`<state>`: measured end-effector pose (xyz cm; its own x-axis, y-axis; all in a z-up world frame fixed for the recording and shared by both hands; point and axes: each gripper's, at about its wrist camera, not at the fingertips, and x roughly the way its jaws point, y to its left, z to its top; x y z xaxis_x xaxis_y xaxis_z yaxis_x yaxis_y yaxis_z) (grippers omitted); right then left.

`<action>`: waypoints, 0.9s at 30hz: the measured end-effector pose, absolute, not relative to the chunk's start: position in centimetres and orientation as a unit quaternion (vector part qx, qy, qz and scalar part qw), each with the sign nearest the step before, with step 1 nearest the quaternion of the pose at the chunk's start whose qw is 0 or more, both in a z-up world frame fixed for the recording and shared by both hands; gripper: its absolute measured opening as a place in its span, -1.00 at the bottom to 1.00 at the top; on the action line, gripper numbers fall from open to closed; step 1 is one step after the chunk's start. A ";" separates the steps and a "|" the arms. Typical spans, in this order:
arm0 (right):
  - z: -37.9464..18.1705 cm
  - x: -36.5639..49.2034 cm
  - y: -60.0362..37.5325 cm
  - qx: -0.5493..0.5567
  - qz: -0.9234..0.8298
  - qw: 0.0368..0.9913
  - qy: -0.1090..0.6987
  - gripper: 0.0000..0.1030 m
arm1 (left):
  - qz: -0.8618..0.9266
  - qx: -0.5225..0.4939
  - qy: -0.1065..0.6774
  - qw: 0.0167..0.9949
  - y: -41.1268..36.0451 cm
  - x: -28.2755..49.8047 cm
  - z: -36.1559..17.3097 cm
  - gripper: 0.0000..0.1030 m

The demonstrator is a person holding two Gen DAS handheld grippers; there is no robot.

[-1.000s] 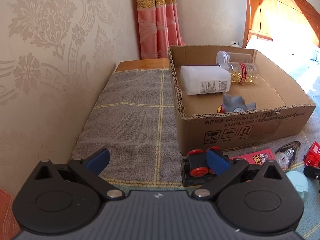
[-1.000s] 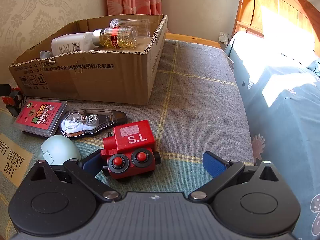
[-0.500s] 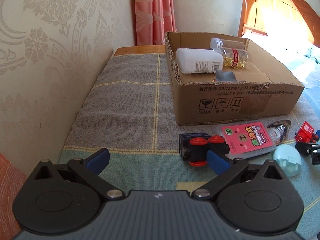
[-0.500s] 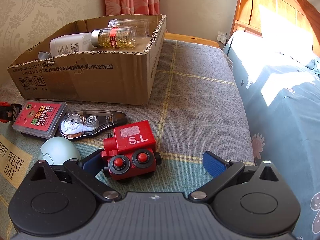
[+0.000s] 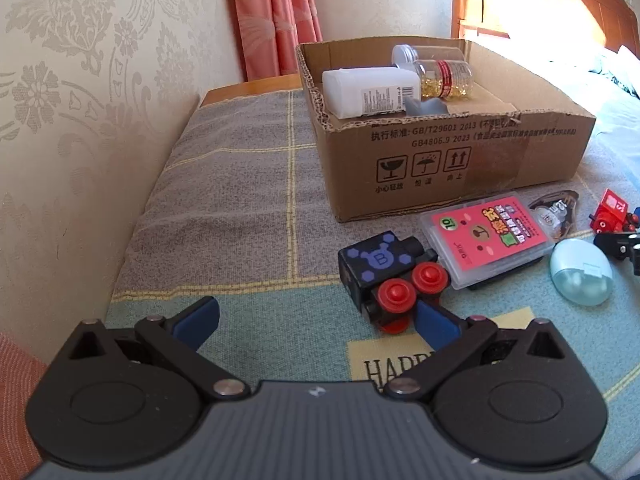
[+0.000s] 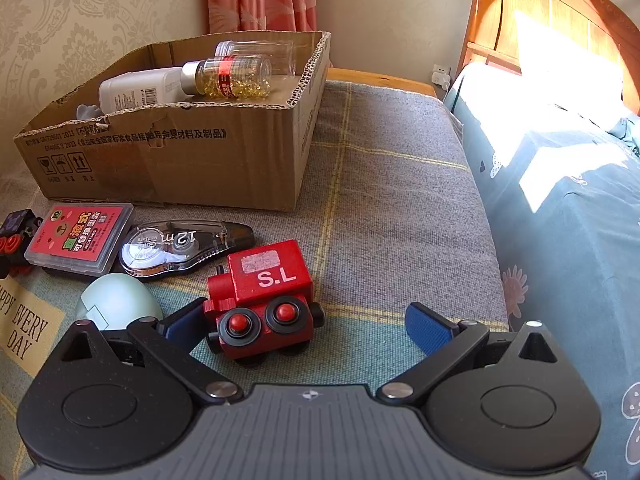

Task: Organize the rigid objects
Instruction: 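Move the right tool to the red S.L toy train while the left tool approaches the black block toy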

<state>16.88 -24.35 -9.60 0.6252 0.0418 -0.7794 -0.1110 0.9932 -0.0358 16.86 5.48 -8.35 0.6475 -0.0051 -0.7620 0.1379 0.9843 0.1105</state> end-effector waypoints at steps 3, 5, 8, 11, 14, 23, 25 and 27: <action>-9.6 16.8 -24.4 -0.040 0.043 0.901 0.430 1.00 | -0.038 0.073 0.424 0.902 5.8 17.6 -8.9 0.99; -9.6 16.8 -24.4 -0.040 0.043 0.902 0.429 1.00 | -0.038 0.073 0.423 0.902 5.8 18.0 -9.1 0.99; -9.6 16.8 -24.4 -0.040 0.042 0.901 0.430 1.00 | -0.031 0.072 0.421 0.904 5.9 18.5 -9.2 0.99; -9.5 16.8 -24.3 -0.040 0.041 0.901 0.430 1.00 | -0.041 0.065 0.419 0.905 6.0 18.5 -8.6 0.99; -9.5 16.8 -24.3 -0.039 0.041 0.901 0.429 1.00 | -0.063 0.050 0.402 0.912 5.9 18.0 -7.6 0.99; -9.6 16.7 -24.3 -0.039 0.040 0.903 0.426 1.00 | -0.119 -0.011 0.382 0.917 5.6 21.1 -6.7 0.99; -9.6 16.6 -24.3 -0.039 0.041 0.903 0.426 1.00 | -0.145 -0.027 0.380 0.913 5.5 21.2 -6.7 0.99; -9.6 16.5 -24.3 -0.040 0.043 0.903 0.425 1.00 | -0.163 -0.032 0.379 0.910 5.4 21.5 -6.8 0.99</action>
<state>16.50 -24.32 -9.58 0.6355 0.0428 -0.7709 -0.1108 0.9932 -0.0361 21.46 5.38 -6.77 0.6593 -0.3199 -0.6804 0.2718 0.9452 -0.1811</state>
